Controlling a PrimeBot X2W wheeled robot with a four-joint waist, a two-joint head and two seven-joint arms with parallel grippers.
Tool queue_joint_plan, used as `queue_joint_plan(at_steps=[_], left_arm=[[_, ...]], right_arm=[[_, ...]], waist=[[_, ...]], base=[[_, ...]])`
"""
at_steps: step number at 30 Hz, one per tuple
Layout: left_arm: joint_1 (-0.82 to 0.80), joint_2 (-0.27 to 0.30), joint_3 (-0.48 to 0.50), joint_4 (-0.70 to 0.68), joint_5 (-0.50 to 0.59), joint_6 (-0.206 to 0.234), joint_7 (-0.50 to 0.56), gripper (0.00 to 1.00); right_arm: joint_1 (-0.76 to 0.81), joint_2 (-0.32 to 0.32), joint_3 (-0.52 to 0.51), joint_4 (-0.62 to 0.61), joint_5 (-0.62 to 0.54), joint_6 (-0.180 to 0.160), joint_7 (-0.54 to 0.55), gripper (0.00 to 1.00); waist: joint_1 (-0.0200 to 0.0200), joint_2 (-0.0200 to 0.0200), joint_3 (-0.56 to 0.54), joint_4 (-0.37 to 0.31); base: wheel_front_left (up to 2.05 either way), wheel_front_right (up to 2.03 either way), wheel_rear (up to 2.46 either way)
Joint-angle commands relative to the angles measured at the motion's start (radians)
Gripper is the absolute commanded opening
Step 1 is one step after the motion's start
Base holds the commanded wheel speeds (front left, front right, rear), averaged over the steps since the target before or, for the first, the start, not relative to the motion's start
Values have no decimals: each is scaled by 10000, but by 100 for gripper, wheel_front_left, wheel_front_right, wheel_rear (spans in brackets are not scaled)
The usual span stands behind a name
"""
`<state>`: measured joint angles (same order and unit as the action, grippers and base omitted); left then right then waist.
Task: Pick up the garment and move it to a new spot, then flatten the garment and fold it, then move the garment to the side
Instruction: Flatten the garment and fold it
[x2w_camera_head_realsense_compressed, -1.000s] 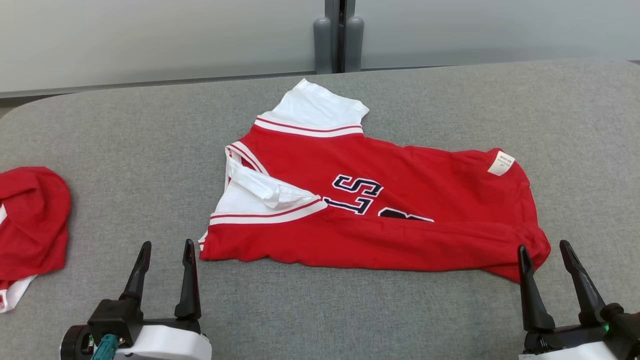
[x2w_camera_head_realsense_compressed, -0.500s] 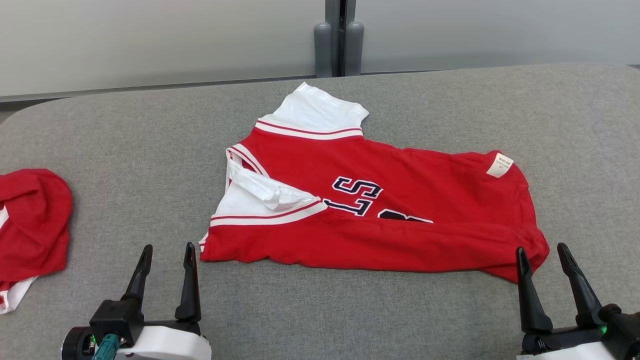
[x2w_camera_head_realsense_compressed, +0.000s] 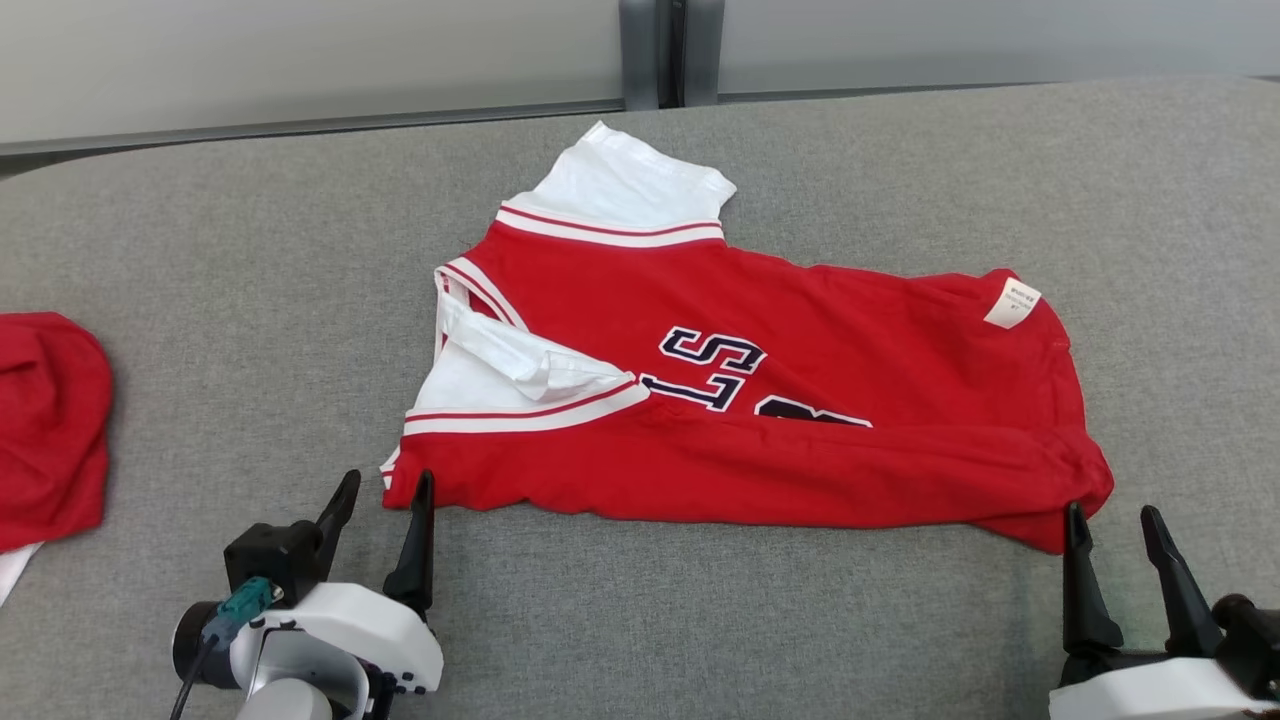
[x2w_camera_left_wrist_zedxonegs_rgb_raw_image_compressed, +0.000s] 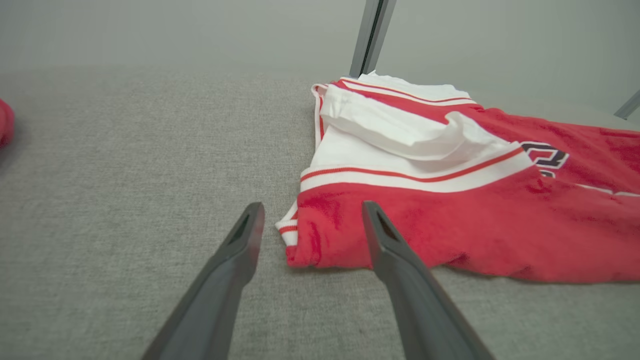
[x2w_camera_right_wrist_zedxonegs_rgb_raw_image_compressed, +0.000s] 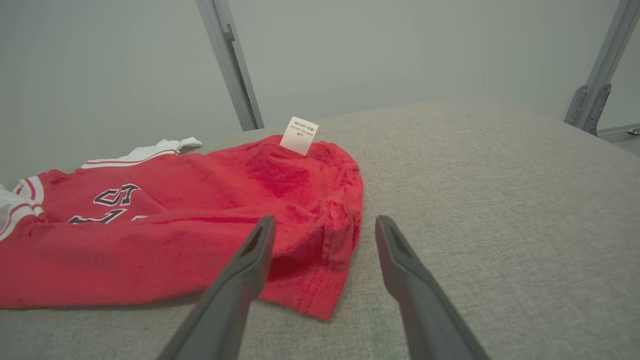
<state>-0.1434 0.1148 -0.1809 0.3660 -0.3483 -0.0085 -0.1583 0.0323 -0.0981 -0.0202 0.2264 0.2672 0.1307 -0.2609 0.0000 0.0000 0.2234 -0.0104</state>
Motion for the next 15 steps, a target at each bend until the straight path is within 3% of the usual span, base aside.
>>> queue_joint_plan(at_steps=[1, 9, 10, 12, 13, 14, 15], left_arm=[[-216, 62, -8, 165, -83, -75, 24, 100], [-1240, 50, -43, 1752, -476, -466, 542, 100], [-1311, 35, -51, 1883, -540, -515, 602, 90], [-1439, 25, -124, 2117, -609, -629, 654, 5], [-1452, -6, -158, 2224, -694, -688, 713, 0], [-1490, -13, -188, 2295, -709, -733, 695, 0], [-1529, 4, -216, 2308, -676, -775, 567, 0]], right_arm=[[-247, -36, 14, 185, 21, 0, -45, 100], [-1465, -186, 607, 2244, 610, 0, -54, 100], [-1586, -200, 691, 2344, 717, 0, -56, 100], [-1674, -236, 925, 2683, 927, 0, -24, 100], [-1718, -233, 1042, 2784, 1063, 0, -19, 84], [-1745, -241, 1161, 2900, 1224, 0, -5, 37], [-1791, -287, 1230, 2966, 1328, 0, 4, 0]], waist=[[0, 0, 172, -53], [0, 0, 592, -98], [0, 0, 632, -77], [0, 0, 675, -40], [0, 0, 691, -30], [0, 0, 703, -19], [0, 0, 713, -17]], base=[[0, 0, 0], [0, 0, 0], [0, 0, 0], [0, 0, 0], [0, 0, 0], [0, 0, 0], [0, 0, 0]])
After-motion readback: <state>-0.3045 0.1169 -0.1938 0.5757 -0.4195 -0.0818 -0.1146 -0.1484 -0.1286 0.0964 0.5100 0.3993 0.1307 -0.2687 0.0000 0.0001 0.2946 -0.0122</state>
